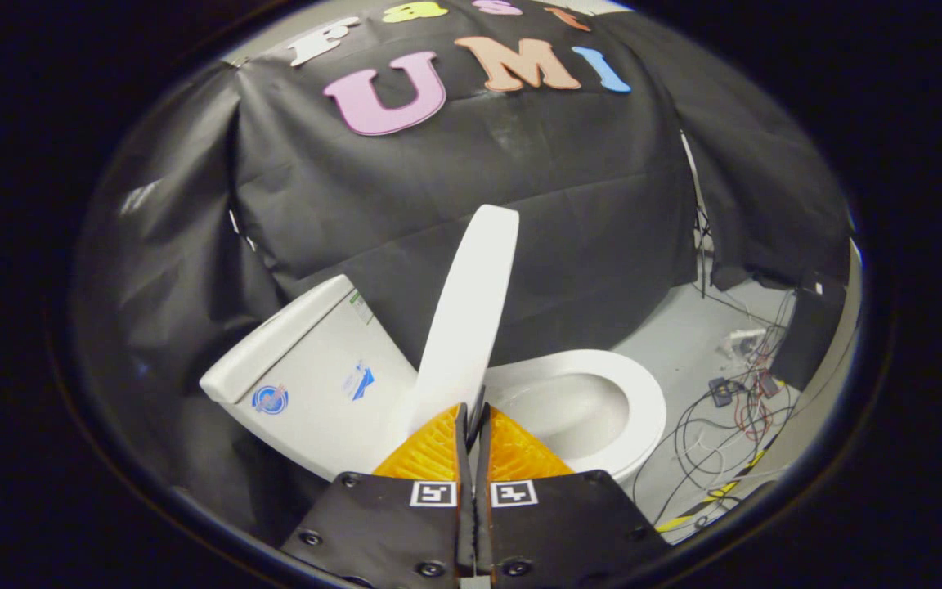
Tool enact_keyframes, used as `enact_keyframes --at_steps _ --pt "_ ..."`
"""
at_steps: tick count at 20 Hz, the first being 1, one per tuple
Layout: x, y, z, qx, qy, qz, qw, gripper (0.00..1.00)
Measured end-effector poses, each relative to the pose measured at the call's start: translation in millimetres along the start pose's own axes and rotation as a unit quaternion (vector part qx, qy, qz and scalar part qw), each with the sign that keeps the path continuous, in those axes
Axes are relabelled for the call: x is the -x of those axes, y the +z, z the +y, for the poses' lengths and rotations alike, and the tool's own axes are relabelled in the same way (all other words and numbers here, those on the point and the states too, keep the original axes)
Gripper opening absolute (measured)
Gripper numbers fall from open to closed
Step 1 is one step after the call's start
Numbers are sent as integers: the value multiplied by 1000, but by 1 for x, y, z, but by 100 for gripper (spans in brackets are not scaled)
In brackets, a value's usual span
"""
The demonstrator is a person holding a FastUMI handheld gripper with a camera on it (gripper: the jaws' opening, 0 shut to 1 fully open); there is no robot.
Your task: Open the toilet lid.
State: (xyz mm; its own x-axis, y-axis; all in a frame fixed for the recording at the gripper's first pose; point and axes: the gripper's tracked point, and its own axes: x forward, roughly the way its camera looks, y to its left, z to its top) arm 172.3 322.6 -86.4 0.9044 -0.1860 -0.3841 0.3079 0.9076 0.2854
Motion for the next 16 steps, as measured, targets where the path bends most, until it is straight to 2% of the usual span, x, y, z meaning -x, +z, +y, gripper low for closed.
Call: enact_keyframes --at_steps 10,16 --pt "0 12 32 55 8 -13 998 1" --pt "-1 15 48 84 -5 -21 996 1"
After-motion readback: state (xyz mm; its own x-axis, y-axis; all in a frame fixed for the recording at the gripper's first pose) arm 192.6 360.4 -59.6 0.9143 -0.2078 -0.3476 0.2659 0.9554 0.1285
